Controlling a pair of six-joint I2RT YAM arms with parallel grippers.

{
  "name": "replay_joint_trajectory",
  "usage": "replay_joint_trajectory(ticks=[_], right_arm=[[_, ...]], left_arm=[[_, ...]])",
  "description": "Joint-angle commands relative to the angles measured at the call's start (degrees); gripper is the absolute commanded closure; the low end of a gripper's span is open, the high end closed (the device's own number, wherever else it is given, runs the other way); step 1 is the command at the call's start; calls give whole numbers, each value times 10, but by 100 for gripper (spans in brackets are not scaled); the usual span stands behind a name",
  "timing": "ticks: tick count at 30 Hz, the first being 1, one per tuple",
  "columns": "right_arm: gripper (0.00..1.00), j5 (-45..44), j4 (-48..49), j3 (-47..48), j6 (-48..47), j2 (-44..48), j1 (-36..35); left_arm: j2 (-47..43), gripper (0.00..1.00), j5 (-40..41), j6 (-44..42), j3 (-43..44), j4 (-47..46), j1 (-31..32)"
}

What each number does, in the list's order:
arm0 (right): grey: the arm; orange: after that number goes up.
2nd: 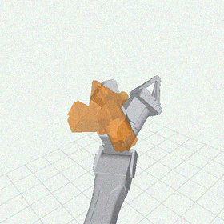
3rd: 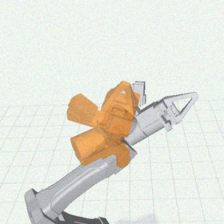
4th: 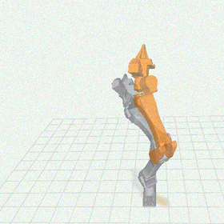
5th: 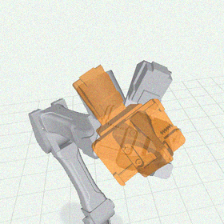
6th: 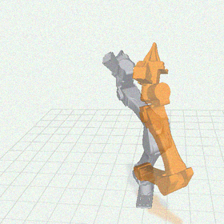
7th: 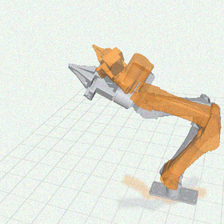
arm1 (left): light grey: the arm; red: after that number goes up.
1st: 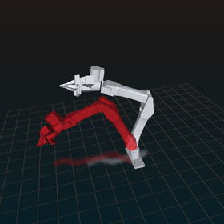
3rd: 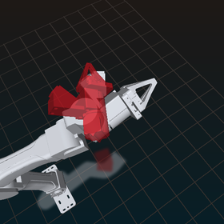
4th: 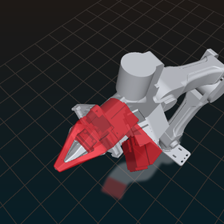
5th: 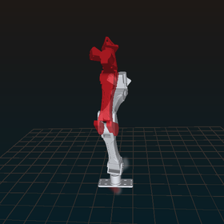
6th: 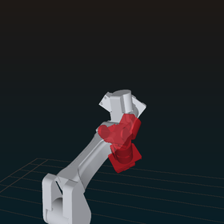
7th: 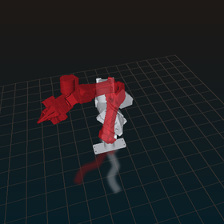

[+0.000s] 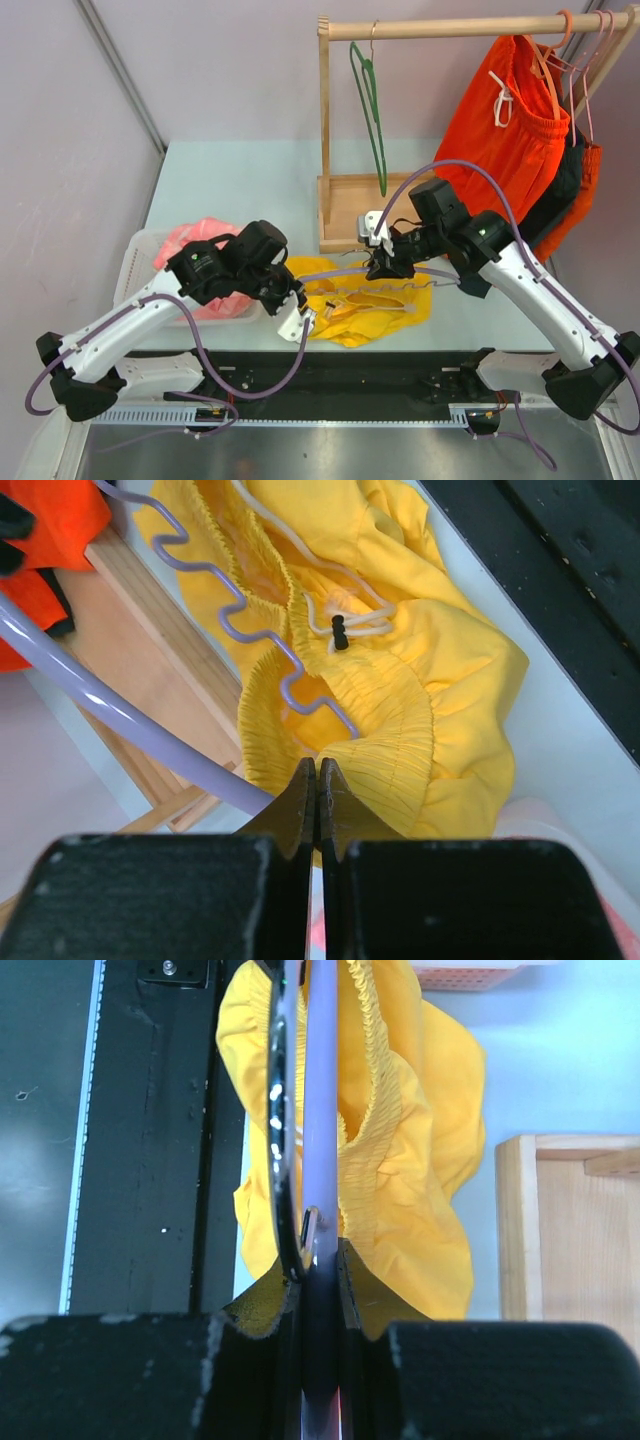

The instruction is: Place the shorts on the hanger

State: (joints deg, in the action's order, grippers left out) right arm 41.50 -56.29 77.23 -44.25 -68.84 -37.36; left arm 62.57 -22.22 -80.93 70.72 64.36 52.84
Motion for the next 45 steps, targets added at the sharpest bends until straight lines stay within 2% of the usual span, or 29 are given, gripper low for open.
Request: replay_joint_trajectory(ticks=[1,5,8,9,10,11,12,13,14,15,16,17,20,23,29,33,36,39,45], right_arm=[[100,42,56,0,-7,-8,-14],[100,26,60,-1,-34,-6,-16],[100,22,46,-2,-74,2,-8],[100,23,45,-2,-80,4,-3],[100,24,49,-2,-82,4,-3],[100,26,53,-2,-81,4,-3],[100,34,60,-2,-78,1,-4],[100,38,64,-2,-74,0,-4],[100,44,66,-2,-68,-1,-6],[100,45,66,-2,-69,-5,-7],[100,46,65,-2,-68,-6,-8],[100,46,65,-2,-69,-8,-7],[100,49,68,-2,-72,-14,-7],[100,53,75,-2,-72,-20,-7],[100,48,73,-2,-74,-29,-9],[100,51,79,-2,-74,-33,-10],[100,51,81,-2,-75,-33,-13],[100,50,83,-2,-75,-34,-18],[100,46,110,-2,-44,-34,-25]], left_arm=[[-17,100,-44,6,13,-62,-2],[-9,100,-74,20,35,-28,-3],[-24,100,-71,5,15,1,-2],[-34,100,-62,2,-8,-2,-2],[-42,100,-54,41,-20,-49,-2],[-55,91,-43,75,-27,-78,-3],[-56,85,-29,111,-24,-105,-4],[-55,76,-34,174,-15,-133,-21],[-47,54,-41,210,-2,-143,-36],[-43,47,-48,252,29,-155,-54],[-36,42,-69,322,45,-158,-94],[-31,37,-79,340,61,-148,-113],[-24,32,-102,357,91,-89,-176],[-33,30,-114,343,83,-25,-218],[-58,29,-138,321,29,60,-228],[-70,29,-130,353,-52,-12,-228],[-61,33,-130,370,-83,-68,-228],[-42,38,-143,393,-97,-120,-227],[-22,56,-165,423,-112,-187,-208]])
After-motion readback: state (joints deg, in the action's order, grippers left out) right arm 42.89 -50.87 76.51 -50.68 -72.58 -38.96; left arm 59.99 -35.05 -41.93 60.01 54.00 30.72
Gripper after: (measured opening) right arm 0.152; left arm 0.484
